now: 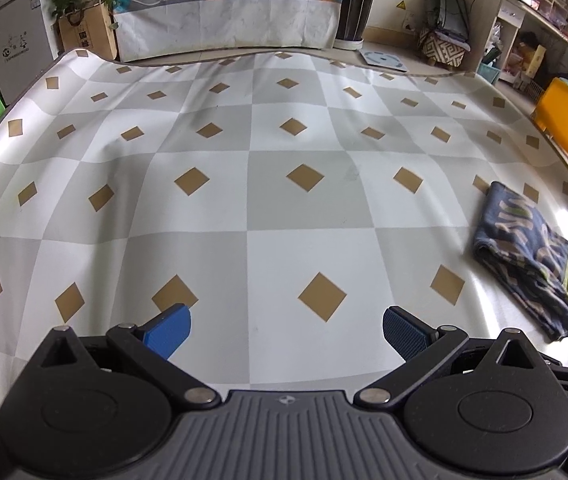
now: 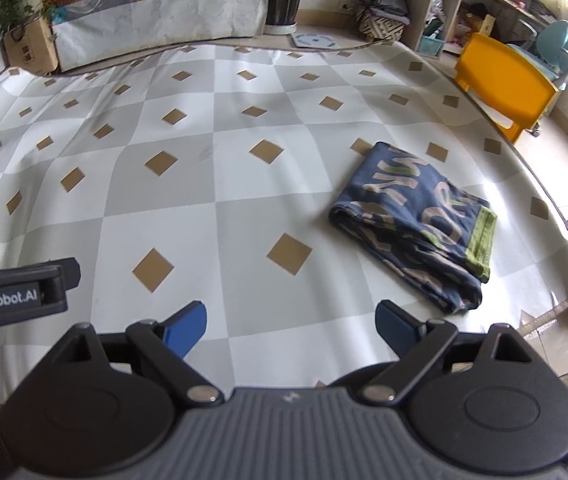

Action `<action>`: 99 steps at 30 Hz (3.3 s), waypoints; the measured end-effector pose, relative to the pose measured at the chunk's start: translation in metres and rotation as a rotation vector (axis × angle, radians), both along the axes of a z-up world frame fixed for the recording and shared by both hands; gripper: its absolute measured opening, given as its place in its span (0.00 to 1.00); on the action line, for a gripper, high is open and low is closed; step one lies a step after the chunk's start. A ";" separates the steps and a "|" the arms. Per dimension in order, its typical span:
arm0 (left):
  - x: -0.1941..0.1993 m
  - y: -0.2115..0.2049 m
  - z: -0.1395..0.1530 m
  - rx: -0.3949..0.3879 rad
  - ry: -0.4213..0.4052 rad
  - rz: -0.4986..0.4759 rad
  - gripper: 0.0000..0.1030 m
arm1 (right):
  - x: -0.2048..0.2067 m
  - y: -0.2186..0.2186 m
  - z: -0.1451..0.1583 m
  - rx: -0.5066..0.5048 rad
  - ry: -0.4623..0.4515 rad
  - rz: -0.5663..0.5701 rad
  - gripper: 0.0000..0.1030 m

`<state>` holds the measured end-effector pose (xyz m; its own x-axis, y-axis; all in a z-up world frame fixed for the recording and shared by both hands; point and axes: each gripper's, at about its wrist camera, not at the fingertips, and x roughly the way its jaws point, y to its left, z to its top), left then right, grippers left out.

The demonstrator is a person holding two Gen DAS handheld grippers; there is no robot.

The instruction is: Fold clothes

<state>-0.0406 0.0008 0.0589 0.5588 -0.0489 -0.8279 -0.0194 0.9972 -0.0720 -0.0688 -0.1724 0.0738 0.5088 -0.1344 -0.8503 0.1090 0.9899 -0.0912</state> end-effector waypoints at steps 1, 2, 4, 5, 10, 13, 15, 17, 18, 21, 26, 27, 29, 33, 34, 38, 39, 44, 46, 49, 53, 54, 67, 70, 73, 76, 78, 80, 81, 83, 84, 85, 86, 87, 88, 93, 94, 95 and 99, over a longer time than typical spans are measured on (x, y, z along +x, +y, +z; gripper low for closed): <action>0.000 0.001 -0.002 0.003 0.003 0.000 1.00 | 0.002 0.000 -0.001 0.014 0.009 0.011 0.89; 0.001 0.002 -0.005 0.004 0.009 -0.001 1.00 | 0.004 0.001 -0.002 0.028 0.017 0.021 0.89; 0.003 0.004 -0.010 0.002 0.030 -0.004 1.00 | 0.007 0.001 -0.005 0.060 0.019 0.028 0.88; 0.003 0.005 -0.013 0.001 0.042 -0.006 1.00 | 0.008 0.000 -0.006 0.076 0.016 0.030 0.88; 0.007 0.009 -0.028 -0.011 0.096 -0.001 1.00 | 0.016 0.000 -0.015 0.159 -0.011 0.052 0.88; 0.008 0.014 -0.034 -0.029 0.102 0.023 1.00 | 0.025 0.001 -0.025 0.187 -0.001 0.063 0.88; 0.010 0.017 -0.037 -0.030 0.100 0.044 1.00 | 0.032 0.001 -0.032 0.197 0.008 0.072 0.89; 0.012 0.020 -0.041 -0.033 0.102 0.069 1.00 | 0.039 0.000 -0.041 0.209 0.012 0.076 0.89; 0.014 0.022 -0.044 -0.040 0.105 0.083 0.99 | 0.042 -0.001 -0.046 0.213 0.013 0.076 0.89; 0.017 0.029 -0.051 -0.076 0.106 0.127 0.99 | 0.050 -0.001 -0.061 0.197 0.021 0.090 0.89; 0.021 0.031 -0.059 -0.049 0.053 0.178 0.99 | 0.065 0.008 -0.090 0.142 0.057 0.196 0.89; 0.023 0.032 -0.061 -0.044 0.051 0.181 0.99 | 0.067 0.009 -0.096 0.134 0.065 0.213 0.89; 0.026 0.032 -0.067 -0.041 0.061 0.183 0.99 | 0.073 0.010 -0.106 0.125 0.082 0.241 0.89; 0.033 0.028 -0.079 -0.012 0.089 0.173 0.99 | 0.085 0.003 -0.121 0.169 0.103 0.231 0.89; 0.035 0.027 -0.081 -0.005 0.093 0.168 0.99 | 0.088 0.000 -0.122 0.193 0.099 0.220 0.89; 0.043 0.027 -0.087 0.007 0.111 0.169 0.99 | 0.101 -0.005 -0.131 0.222 0.082 0.205 0.89; 0.045 0.027 -0.090 0.006 0.120 0.171 0.99 | 0.104 -0.005 -0.135 0.215 0.083 0.202 0.89; 0.052 0.026 -0.100 0.014 0.149 0.173 0.99 | 0.117 -0.009 -0.151 0.218 0.084 0.170 0.89; 0.053 0.025 -0.102 0.021 0.153 0.171 0.99 | 0.122 -0.008 -0.155 0.225 0.078 0.164 0.89; 0.055 0.024 -0.104 0.021 0.159 0.167 0.99 | 0.129 -0.006 -0.159 0.217 0.047 0.165 0.89; 0.057 0.024 -0.105 0.010 0.165 0.165 0.99 | 0.137 0.002 -0.164 0.179 0.000 0.183 0.93; 0.058 0.024 -0.106 0.010 0.168 0.165 0.99 | 0.139 0.004 -0.166 0.166 -0.008 0.189 0.95; 0.068 0.029 -0.110 -0.021 0.178 0.191 0.99 | 0.155 0.016 -0.183 0.100 -0.191 0.246 1.00; 0.070 0.030 -0.111 -0.015 0.182 0.196 0.99 | 0.160 0.017 -0.185 0.099 -0.228 0.233 1.00; 0.071 0.030 -0.112 -0.016 0.181 0.199 0.99 | 0.163 0.016 -0.188 0.098 -0.262 0.227 1.00; 0.072 0.030 -0.112 -0.016 0.181 0.197 0.99 | 0.166 0.014 -0.190 0.099 -0.292 0.227 1.00; 0.072 0.029 -0.112 -0.012 0.179 0.194 0.99 | 0.168 0.012 -0.191 0.101 -0.306 0.231 1.00; 0.072 0.029 -0.113 -0.008 0.178 0.191 0.99 | 0.171 0.012 -0.191 0.101 -0.305 0.236 1.00; 0.072 0.028 -0.113 -0.005 0.177 0.191 0.99 | 0.172 0.012 -0.192 0.101 -0.304 0.239 1.00; 0.073 0.029 -0.113 -0.006 0.175 0.192 0.99 | 0.174 0.011 -0.192 0.102 -0.304 0.246 1.00; 0.073 0.029 -0.113 -0.011 0.172 0.192 0.99 | 0.175 0.011 -0.192 0.103 -0.304 0.248 1.00; 0.073 0.029 -0.113 -0.016 0.169 0.192 0.99 | 0.175 0.011 -0.192 0.104 -0.304 0.248 1.00; 0.073 0.029 -0.113 -0.020 0.167 0.190 0.99 | 0.174 0.011 -0.192 0.105 -0.305 0.249 1.00; 0.073 0.029 -0.113 -0.024 0.165 0.187 0.99 | 0.174 0.010 -0.192 0.107 -0.305 0.252 1.00; 0.074 0.028 -0.114 -0.029 0.166 0.182 0.99 | 0.174 0.010 -0.192 0.109 -0.305 0.255 1.00; 0.074 0.017 -0.117 -0.006 0.173 0.144 0.99 | 0.172 0.014 -0.192 0.106 -0.304 0.277 1.00; 0.074 0.016 -0.117 0.006 0.170 0.139 0.99 | 0.171 0.015 -0.192 0.106 -0.304 0.282 1.00; 0.074 0.014 -0.117 0.018 0.166 0.135 0.99 | 0.171 0.016 -0.192 0.106 -0.304 0.285 1.00; 0.074 0.011 -0.117 0.049 0.161 0.125 0.99 | 0.170 0.019 -0.193 0.102 -0.305 0.290 1.00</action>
<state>0.0338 0.0119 -0.0582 0.4187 0.0545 -0.9065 -0.1501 0.9886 -0.0099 0.1009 -0.1530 -0.1188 0.7431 0.1279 -0.6569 -0.1679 0.9858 0.0020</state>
